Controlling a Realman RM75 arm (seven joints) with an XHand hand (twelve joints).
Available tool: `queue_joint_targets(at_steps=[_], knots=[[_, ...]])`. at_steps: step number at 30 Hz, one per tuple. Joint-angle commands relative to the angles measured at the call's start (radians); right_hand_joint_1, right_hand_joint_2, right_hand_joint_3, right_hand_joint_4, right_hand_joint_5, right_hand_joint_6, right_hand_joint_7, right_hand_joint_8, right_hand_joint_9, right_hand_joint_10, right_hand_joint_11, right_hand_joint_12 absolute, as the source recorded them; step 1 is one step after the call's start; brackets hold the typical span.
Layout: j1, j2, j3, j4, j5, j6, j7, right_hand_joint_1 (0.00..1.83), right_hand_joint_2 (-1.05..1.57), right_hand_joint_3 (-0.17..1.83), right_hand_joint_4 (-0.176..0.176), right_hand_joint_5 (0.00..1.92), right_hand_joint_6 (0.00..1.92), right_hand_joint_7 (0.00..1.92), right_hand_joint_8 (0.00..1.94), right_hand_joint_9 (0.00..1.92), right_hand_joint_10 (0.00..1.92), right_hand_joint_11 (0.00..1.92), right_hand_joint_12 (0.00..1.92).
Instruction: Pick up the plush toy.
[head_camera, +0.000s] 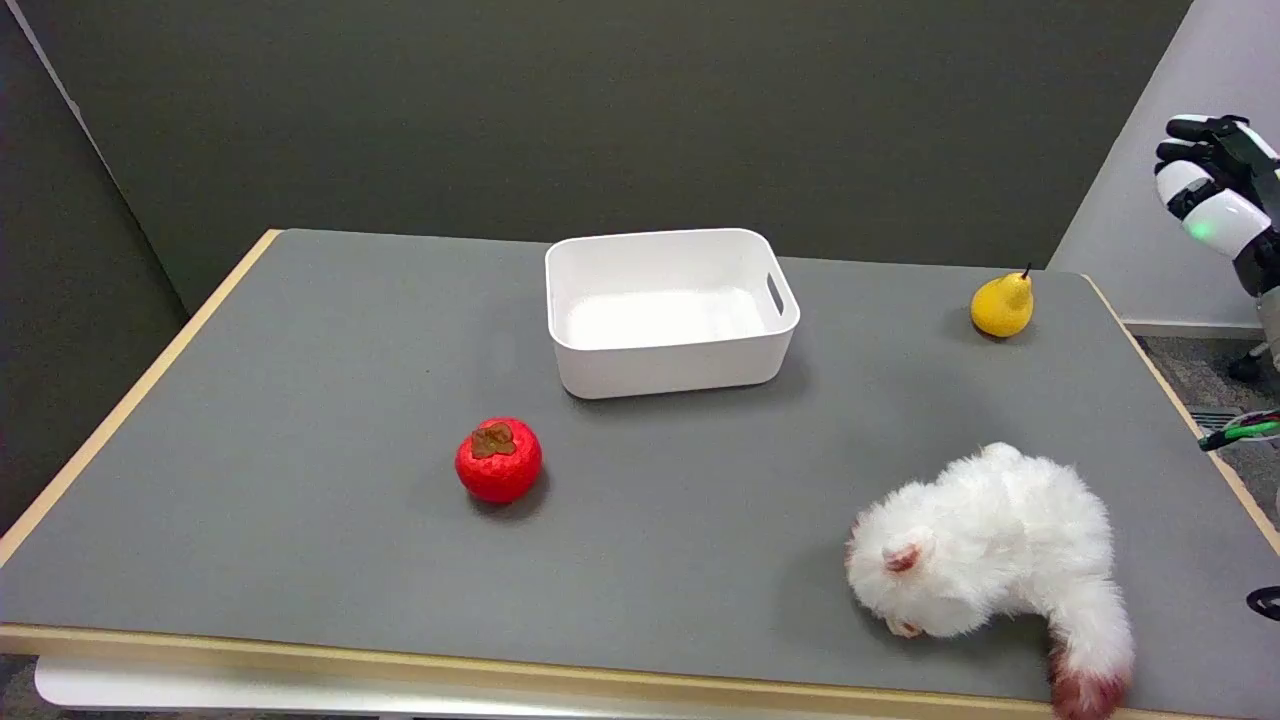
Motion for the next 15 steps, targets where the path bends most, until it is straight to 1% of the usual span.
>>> queue_joint_targets(at_steps=[1,3,6,8,11,15], knots=[[-0.314,-0.046,0.12,0.311,-0.073,0.079,-0.083,0.6,0.74,1.01,0.096,0.31,0.65,0.42,0.49,0.35,0.78,0.08,1.09],[-0.387,-0.078,0.161,0.41,-0.108,0.115,-0.208,0.57,0.71,1.0,0.098,0.29,0.61,0.41,0.49,0.35,0.78,0.08,1.09],[-0.461,-0.124,0.178,0.518,-0.111,0.136,-0.342,0.54,0.69,1.0,0.098,0.28,0.59,0.41,0.49,0.34,0.78,0.09,1.1],[-0.493,-0.143,0.174,0.562,-0.111,0.136,-0.396,0.49,0.65,0.98,0.099,0.26,0.56,0.39,0.48,0.33,0.78,0.09,1.11],[-0.532,-0.168,0.157,0.607,-0.123,0.139,-0.447,0.52,0.66,0.89,0.097,0.28,0.52,0.41,0.42,0.32,0.79,0.07,1.16],[-0.592,-0.205,0.154,0.668,-0.167,0.162,-0.526,0.46,0.63,0.89,0.098,0.26,0.5,0.4,0.41,0.31,0.78,0.07,1.17]])
